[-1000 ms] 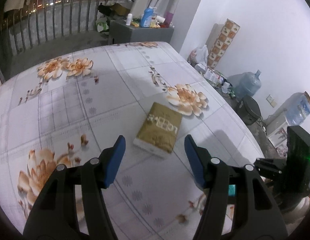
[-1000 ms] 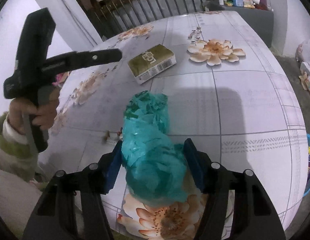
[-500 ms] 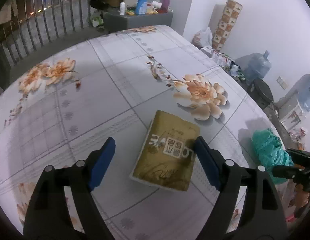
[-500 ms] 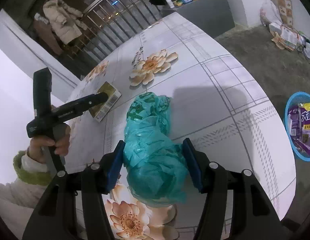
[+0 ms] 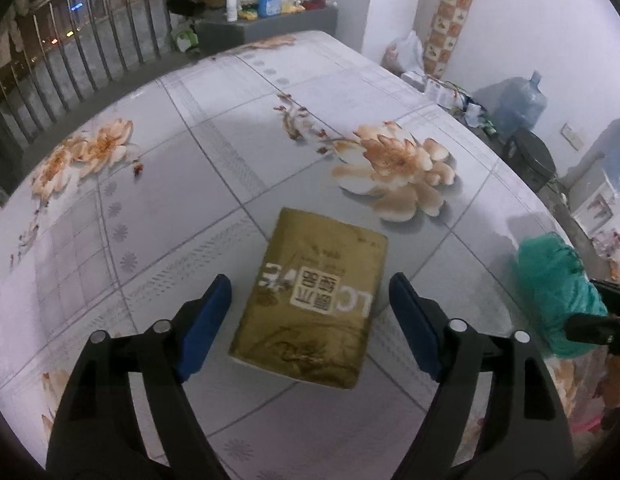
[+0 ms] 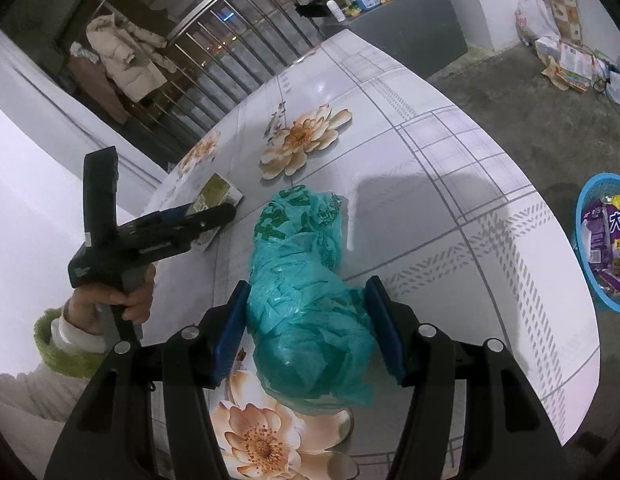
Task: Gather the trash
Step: 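Grasp the teal plastic bag with the right gripper while the left grasps the gold box, then lift the teal bag with the right gripper while the left lifts the gold box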
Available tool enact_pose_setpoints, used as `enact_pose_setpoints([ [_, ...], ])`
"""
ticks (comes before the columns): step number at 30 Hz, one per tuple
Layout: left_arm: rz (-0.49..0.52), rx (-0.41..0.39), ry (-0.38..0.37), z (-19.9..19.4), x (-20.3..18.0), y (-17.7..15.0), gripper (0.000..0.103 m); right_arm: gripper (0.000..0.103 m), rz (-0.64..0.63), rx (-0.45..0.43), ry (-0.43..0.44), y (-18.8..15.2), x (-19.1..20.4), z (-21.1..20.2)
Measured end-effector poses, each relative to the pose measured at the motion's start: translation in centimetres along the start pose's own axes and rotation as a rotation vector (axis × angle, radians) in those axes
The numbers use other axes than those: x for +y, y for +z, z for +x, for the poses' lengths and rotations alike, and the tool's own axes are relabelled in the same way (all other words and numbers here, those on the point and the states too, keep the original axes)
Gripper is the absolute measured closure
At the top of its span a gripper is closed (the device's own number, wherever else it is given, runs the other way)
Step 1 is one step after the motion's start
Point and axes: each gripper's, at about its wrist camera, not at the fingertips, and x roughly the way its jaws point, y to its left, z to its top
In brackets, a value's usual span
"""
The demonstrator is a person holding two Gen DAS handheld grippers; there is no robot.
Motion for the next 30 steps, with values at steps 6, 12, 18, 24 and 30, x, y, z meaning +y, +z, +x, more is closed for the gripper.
enact_pose_setpoints([
  [6, -0.017, -0.01, 0.014, -0.5, 0.3, -0.3, 0.048, 0.046, 0.007, -0.005, 0.011, 0.0, -0.1, 0.0],
  [12, -0.09, -0.005, 0.012, -2.2, 0.7, -2.7, 0.048, 0.046, 0.017, -0.009, 0.022, 0.0, -0.4, 0.0],
  [18, -0.138, 0.012, 0.025, -4.8, 0.9, -6.3, 0.048, 0.046, 0.021, -0.008, 0.025, 0.0, -0.4, 0.0],
  [24, -0.163, 0.032, 0.024, -6.2, 0.4, -8.4, 0.047, 0.046, 0.028, -0.007, 0.021, 0.1, -0.4, 0.2],
  [30, -0.244, 0.063, -0.079, -7.1, 0.4, -9.0, 0.038, 0.044, 0.007, 0.003, -0.004, 0.1, 0.2, 0.0],
])
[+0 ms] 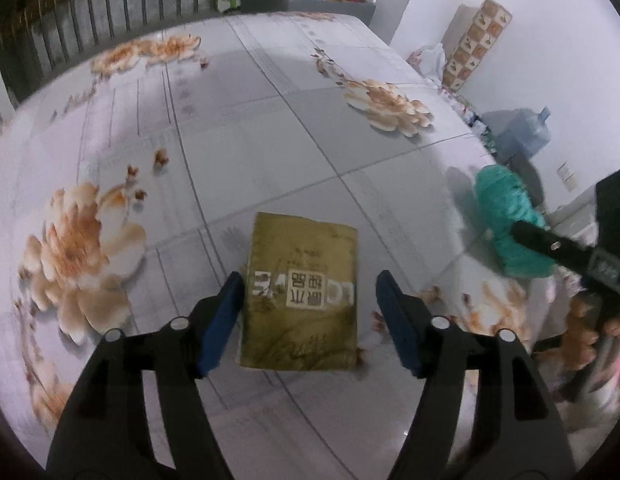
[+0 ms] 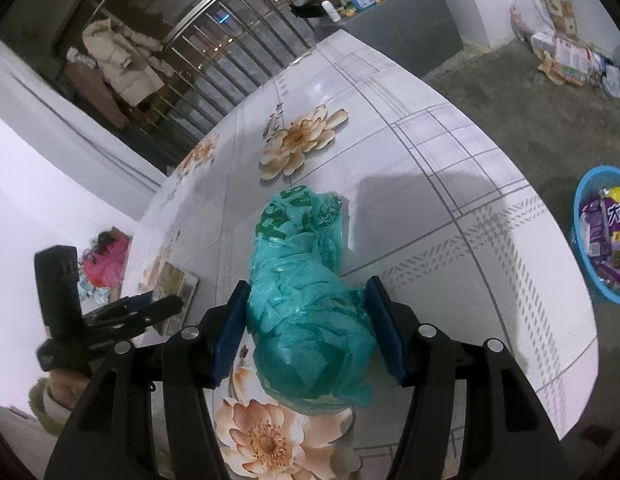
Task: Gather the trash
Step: 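Lift the teal bag with the right gripper while the left lifts the gold box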
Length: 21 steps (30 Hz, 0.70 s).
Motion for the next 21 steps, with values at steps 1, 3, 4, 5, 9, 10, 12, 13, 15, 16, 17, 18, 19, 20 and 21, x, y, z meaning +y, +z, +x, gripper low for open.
enact_pose_setpoints([
  [1, -0.011, 0.005, -0.013, -0.1, 0.0, -0.1, 0.037, 0.044, -0.007, 0.004, -0.002, 0.0, 0.1, 0.0],
  [3, -0.029, 0.022, -0.045, -0.2, 0.1, -0.3, 0.035, 0.042, -0.023, 0.017, -0.006, 0.0, 0.4, 0.2],
  [4, -0.037, 0.027, -0.06, -0.3, 0.1, -0.4, 0.035, 0.042, -0.032, 0.021, -0.013, 0.0, 0.5, 0.2],
  [5, -0.039, 0.027, -0.065, -0.4, 0.1, -0.5, 0.035, 0.04, -0.043, 0.024, -0.022, 0.0, 0.7, 0.3],
  [9, 0.008, 0.014, -0.022, -0.3, -0.5, -1.0, 0.035, 0.034, -0.069, 0.019, -0.028, 0.3, 1.2, 0.1],
  [10, 0.016, 0.013, -0.009, -0.1, -0.6, -0.8, 0.035, 0.034, -0.068, 0.019, -0.029, 0.3, 1.2, 0.1],
  [12, 0.025, 0.007, 0.015, 0.2, -0.9, -0.7, 0.035, 0.033, -0.067, 0.02, -0.034, 0.4, 1.3, 0.1],
  [13, 0.033, 0.0, 0.027, 0.3, -1.1, -0.7, 0.035, 0.032, -0.07, 0.021, -0.036, 0.4, 1.4, 0.2],
  [15, 0.059, -0.01, 0.061, 0.7, -1.5, -0.6, 0.035, 0.032, -0.084, 0.028, -0.044, 0.4, 1.9, 0.5],
  [16, 0.078, -0.018, 0.082, 0.9, -1.9, -0.5, 0.035, 0.032, -0.093, 0.033, -0.05, 0.4, 2.0, 0.7],
  [17, 0.094, -0.026, 0.093, 1.1, -2.0, -0.4, 0.035, 0.032, -0.107, 0.036, -0.061, 0.3, 2.3, 1.0],
  [18, 0.11, -0.033, 0.103, 1.2, -2.2, -0.5, 0.035, 0.032, -0.117, 0.04, -0.072, 0.2, 2.6, 1.1],
  [19, 0.125, -0.04, 0.112, 1.3, -2.4, -0.5, 0.035, 0.032, -0.129, 0.044, -0.086, 0.2, 2.7, 1.3],
  [20, 0.135, -0.044, 0.12, 1.3, -2.4, -0.6, 0.035, 0.032, -0.142, 0.05, -0.106, 0.2, 2.9, 1.5],
  [21, 0.146, -0.048, 0.132, 1.4, -2.6, -0.6, 0.035, 0.032, -0.152, 0.052, -0.122, 0.0, 3.0, 1.7],
])
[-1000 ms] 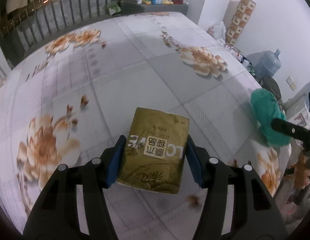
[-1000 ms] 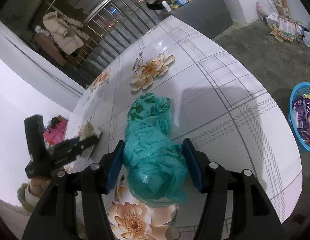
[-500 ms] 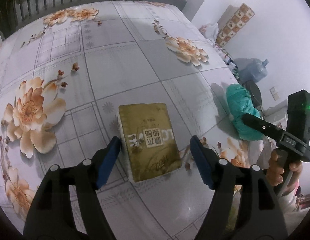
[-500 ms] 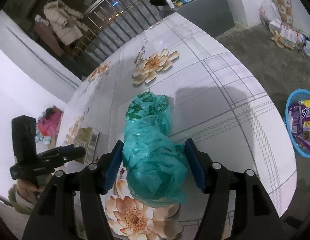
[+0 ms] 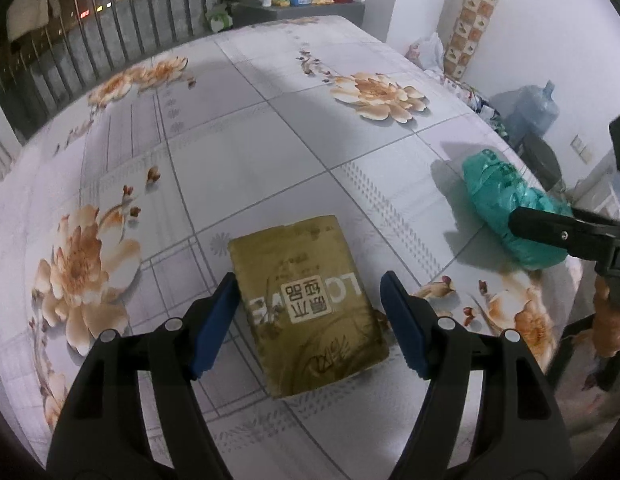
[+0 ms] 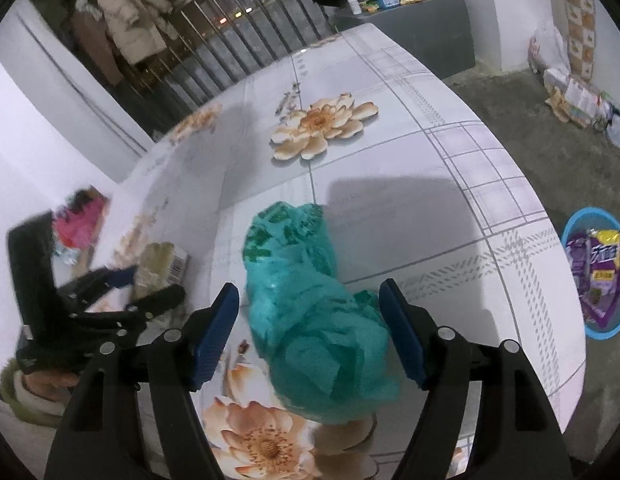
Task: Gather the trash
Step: 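Lift the teal bag with the right gripper while the left lifts the gold box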
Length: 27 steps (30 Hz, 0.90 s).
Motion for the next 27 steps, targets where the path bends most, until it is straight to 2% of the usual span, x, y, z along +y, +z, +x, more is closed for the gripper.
enact_pose_setpoints([
  [4, 0.026, -0.015, 0.047, 0.1, -0.2, -0.2, 0.04, 0.032, -0.041, -0.001, -0.028, -0.2, 0.5, 0.0],
  [7, 0.027, -0.021, 0.052, 0.0, -0.2, -0.2, 0.042, 0.032, -0.054, 0.002, -0.036, -0.3, 0.7, 0.0],
  [10, 0.025, -0.026, 0.053, 0.0, -0.2, -0.3, 0.042, 0.039, -0.063, 0.002, -0.052, -0.3, 0.7, -0.1],
  [27, 0.043, -0.05, 0.073, -0.2, -0.5, -0.5, 0.045, 0.05, 0.02, -0.039, 0.021, -0.2, -0.6, -1.4],
])
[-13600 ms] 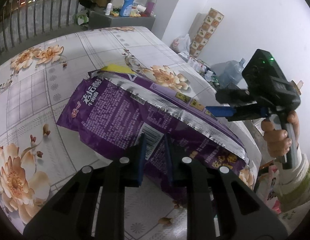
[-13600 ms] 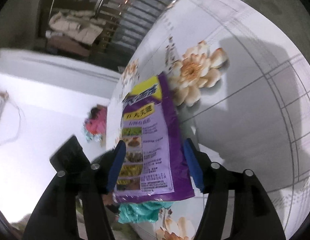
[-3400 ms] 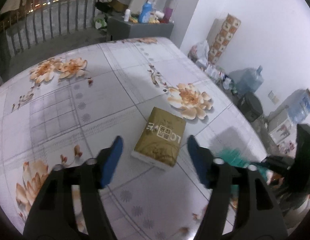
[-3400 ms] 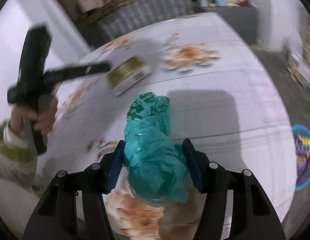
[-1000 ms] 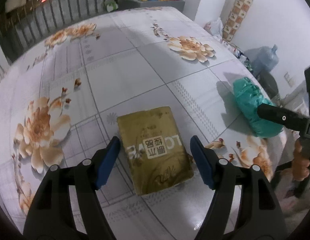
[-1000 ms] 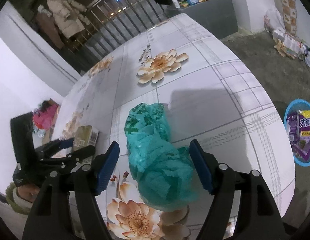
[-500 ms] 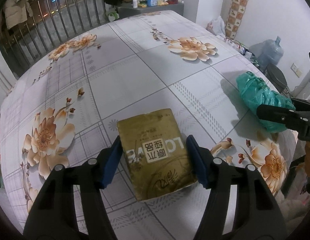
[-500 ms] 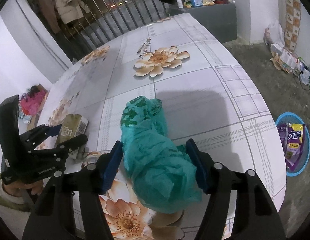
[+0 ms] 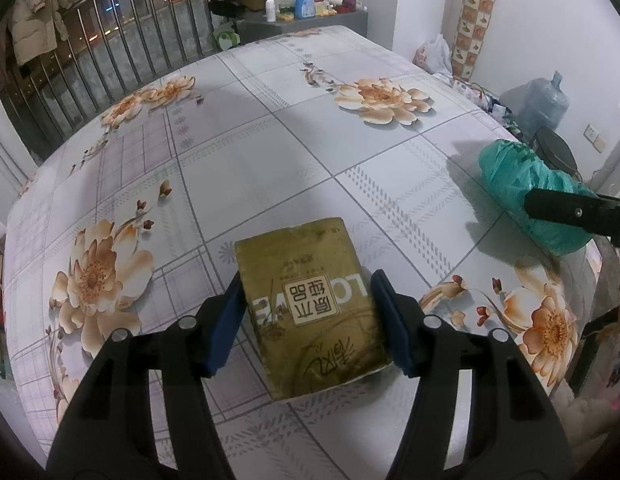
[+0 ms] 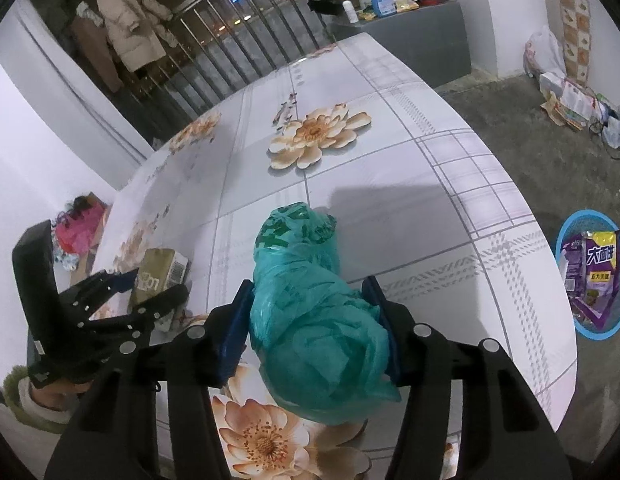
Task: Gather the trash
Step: 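Lift the teal bag with the right gripper while the left lifts the gold box, then carry the teal bag and gold box over the wastebasket and open both grippers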
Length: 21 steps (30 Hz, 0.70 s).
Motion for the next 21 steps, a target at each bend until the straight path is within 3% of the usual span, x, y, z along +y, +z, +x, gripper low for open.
enact_pose_setpoints([
  [7, -0.006, -0.024, -0.017, -1.1, -0.3, 0.7, 0.045, 0.051, 0.039, -0.06, 0.04, 0.4, -1.0, -1.7],
  [11, 0.02, -0.067, -0.069, -2.1, -1.5, 2.7, 0.045, 0.051, 0.095, -0.168, 0.02, 0.9, -3.2, -5.3],
  [16, 0.114, -0.138, -0.206, -3.1, -6.3, 7.6, 0.045, 0.051, 0.268, -0.353, -0.085, -0.1, -9.4, -11.7],
  [21, 0.237, -0.132, -0.389, -2.0, -14.4, 12.5, 0.045, 0.051, 0.518, -0.473, -0.209, -3.5, -17.8, -16.8],
])
